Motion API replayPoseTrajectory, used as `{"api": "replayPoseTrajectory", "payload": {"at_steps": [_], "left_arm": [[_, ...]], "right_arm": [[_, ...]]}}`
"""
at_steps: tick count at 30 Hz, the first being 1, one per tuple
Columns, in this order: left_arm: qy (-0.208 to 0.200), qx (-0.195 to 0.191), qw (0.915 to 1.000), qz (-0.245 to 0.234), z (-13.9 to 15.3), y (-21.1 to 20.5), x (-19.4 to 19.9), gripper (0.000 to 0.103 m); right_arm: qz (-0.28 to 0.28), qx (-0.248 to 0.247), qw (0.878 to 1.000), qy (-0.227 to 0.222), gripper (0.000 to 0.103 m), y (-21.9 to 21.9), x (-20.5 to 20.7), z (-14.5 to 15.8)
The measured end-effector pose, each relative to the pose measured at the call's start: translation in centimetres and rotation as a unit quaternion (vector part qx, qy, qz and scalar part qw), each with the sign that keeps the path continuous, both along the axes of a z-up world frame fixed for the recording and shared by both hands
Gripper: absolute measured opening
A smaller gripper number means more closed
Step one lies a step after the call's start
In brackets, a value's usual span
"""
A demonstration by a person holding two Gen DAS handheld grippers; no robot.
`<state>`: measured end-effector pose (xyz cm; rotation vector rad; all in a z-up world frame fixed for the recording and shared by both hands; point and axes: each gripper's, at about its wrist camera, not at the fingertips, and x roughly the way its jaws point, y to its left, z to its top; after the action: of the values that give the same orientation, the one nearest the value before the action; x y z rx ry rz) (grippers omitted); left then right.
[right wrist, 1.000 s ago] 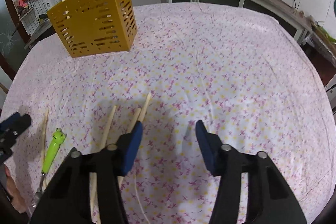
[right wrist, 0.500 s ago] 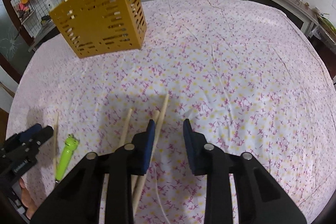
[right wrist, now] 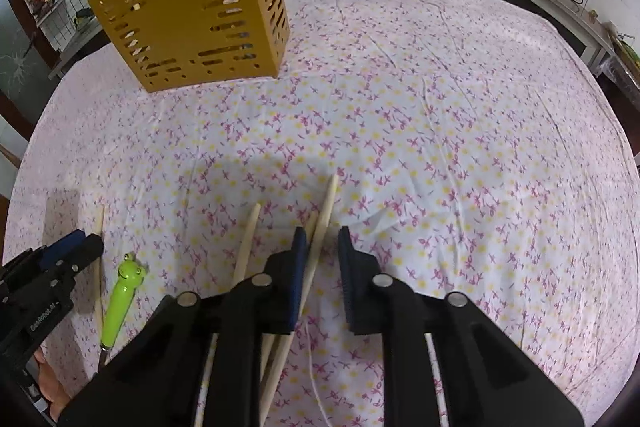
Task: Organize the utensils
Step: 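Close the right tool on a chopstick while the left tool grasps another chopstick, then lift both held chopsticks off the cloth toward the yellow holder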
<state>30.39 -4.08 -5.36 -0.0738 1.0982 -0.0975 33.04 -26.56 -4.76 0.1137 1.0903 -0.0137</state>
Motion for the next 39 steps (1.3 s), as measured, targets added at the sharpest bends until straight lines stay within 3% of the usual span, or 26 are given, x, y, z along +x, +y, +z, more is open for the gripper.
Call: {"api": "replayPoseTrajectory", "payload": {"at_steps": [2,7,10,15,22,31,39], "left_arm": [[0.004,0.002,1.0000,-0.002,-0.1,0.0,0.5,0.025],[0.021,0.007,0.9997,-0.010,-0.2,0.0,1.1,0.013],[0.032,-0.002,0.9994,-0.012,-0.2,0.3,1.5,0.012],[0.037,0.016,0.9991,-0.014,-0.4,-0.6,1.9,0.012],[0.034,0.015,0.9991,-0.023,-0.6,-1.3,2.3,0.009],[0.024,-0.008,0.9994,-0.021,-0.5,0.0,1.3,0.009],[0.010,-0.020,0.9995,-0.025,0.7,1.5,-0.1,0.009]], "right_arm": [[0.011,0.002,1.000,0.015,0.008,0.3,0.7,0.1],[0.028,0.003,0.999,0.047,0.008,0.5,1.9,0.3],[0.032,0.002,0.998,0.051,0.008,0.3,2.2,0.4],[0.033,0.024,0.997,0.067,0.009,0.2,3.4,-0.1],[0.033,0.021,0.999,0.034,0.008,0.1,2.1,0.0],[0.022,0.063,0.998,-0.011,0.008,-3.2,-1.7,1.6],[0.009,0.097,0.995,-0.011,0.008,-5.7,-2.1,1.1]]}}
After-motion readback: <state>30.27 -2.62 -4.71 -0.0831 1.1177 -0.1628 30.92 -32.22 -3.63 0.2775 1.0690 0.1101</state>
